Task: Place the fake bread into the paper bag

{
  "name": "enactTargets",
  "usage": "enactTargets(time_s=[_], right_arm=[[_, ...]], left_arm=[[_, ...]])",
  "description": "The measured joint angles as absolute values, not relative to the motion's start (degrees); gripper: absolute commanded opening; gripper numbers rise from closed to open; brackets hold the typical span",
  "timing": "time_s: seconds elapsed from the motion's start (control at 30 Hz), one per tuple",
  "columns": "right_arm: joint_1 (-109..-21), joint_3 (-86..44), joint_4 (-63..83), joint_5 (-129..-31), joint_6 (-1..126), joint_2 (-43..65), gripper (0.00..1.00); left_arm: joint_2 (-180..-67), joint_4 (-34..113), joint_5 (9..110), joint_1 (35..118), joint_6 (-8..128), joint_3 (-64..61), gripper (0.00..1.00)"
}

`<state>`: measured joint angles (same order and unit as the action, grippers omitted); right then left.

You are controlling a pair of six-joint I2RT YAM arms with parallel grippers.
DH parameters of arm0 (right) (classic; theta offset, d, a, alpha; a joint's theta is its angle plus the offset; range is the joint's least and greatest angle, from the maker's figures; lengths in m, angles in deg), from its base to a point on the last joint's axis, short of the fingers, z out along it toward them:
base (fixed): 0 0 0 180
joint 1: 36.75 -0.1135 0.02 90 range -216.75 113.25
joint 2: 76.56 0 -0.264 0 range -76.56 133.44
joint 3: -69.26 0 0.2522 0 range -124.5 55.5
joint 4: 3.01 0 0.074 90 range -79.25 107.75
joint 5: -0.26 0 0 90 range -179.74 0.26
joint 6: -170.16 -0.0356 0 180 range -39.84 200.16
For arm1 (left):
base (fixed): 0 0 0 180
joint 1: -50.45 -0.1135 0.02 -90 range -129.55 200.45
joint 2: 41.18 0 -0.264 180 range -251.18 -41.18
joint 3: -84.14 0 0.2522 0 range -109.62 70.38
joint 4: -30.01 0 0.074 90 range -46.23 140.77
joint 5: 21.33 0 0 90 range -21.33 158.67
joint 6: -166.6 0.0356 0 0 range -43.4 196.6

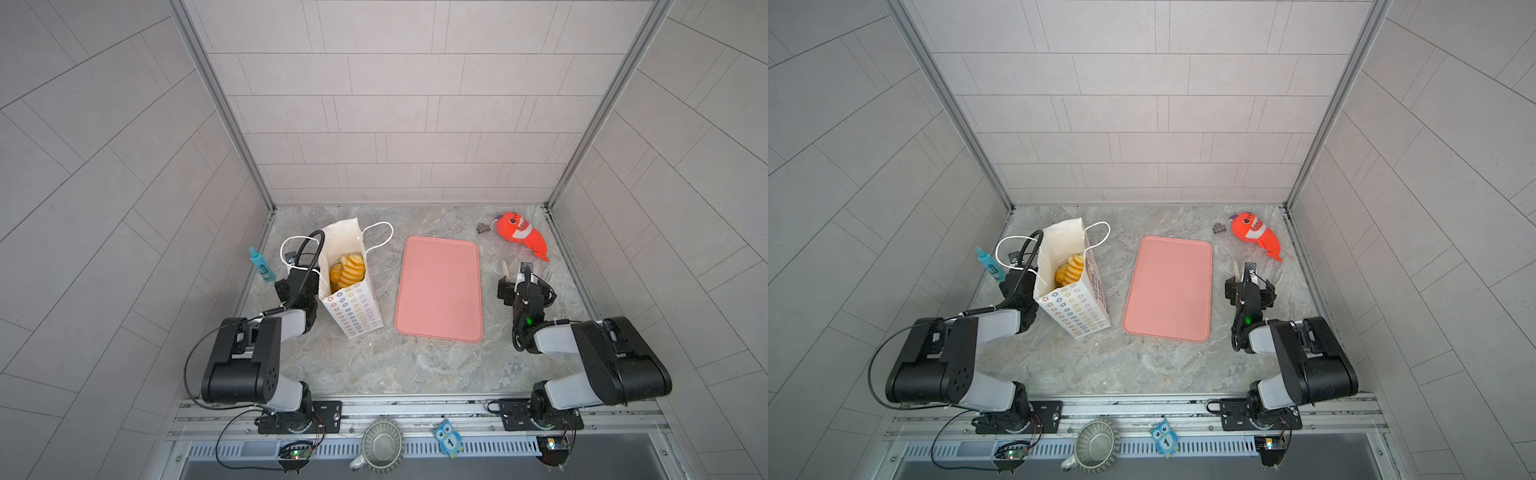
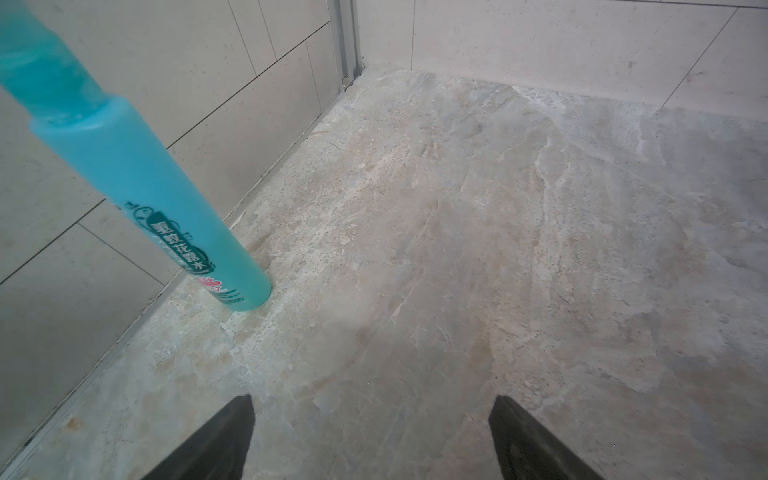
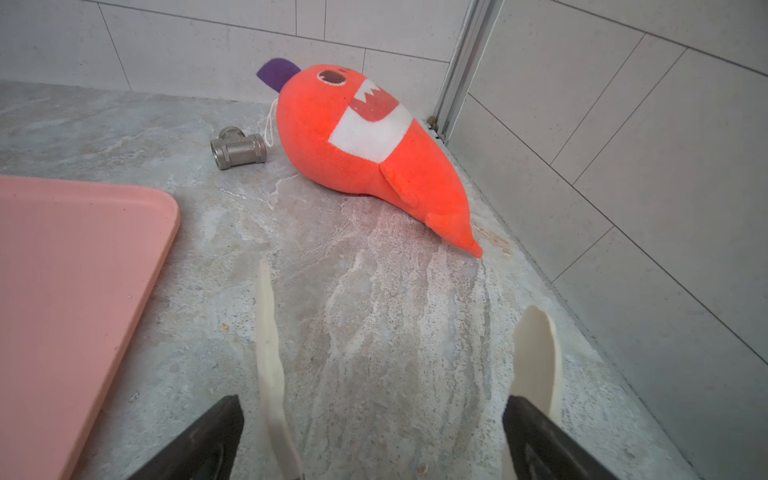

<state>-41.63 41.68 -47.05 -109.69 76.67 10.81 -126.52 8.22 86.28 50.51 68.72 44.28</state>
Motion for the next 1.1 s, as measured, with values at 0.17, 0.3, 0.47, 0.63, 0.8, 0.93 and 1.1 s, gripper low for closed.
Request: enactTargets(time_s=[0.17,0.3,0.47,0.63,0.8,0.93,1.1], right_arm=[[-42.3,40.1,-48.3,-110.4,77.5,14.7,0.99],[-42.3,34.8,-47.5,-111.5,77.2,14.3,0.99],[-42.3,35.1,-46.8,-112.0,77.2,14.3,0.99],[-42.3,35.5,-47.0,-112.0,77.4,14.3,0.99],[-42.4,35.5,-47.1,-112.0,77.6,14.3,0.99],[-42.4,35.5,-47.1,-112.0,77.6,14.3,0.99],[-42.3,35.5,-46.8,-112.0,77.6,14.3,0.99]], left_arm=[[-128.5,-5.0,87.6,54.7,73.9,49.3,1.0],[-131.7,-12.3,90.2,58.0,76.5,53.1,1.0],[-132.4,-18.9,93.2,58.6,78.0,53.9,1.0],[-133.2,-17.8,96.2,58.5,77.7,52.6,1.0],[-133.2,-13.7,96.1,56.3,75.8,49.0,1.0],[-133.2,-12.0,96.1,55.7,74.9,48.9,1.0],[-133.2,-11.6,95.9,55.7,74.8,48.9,1.0]])
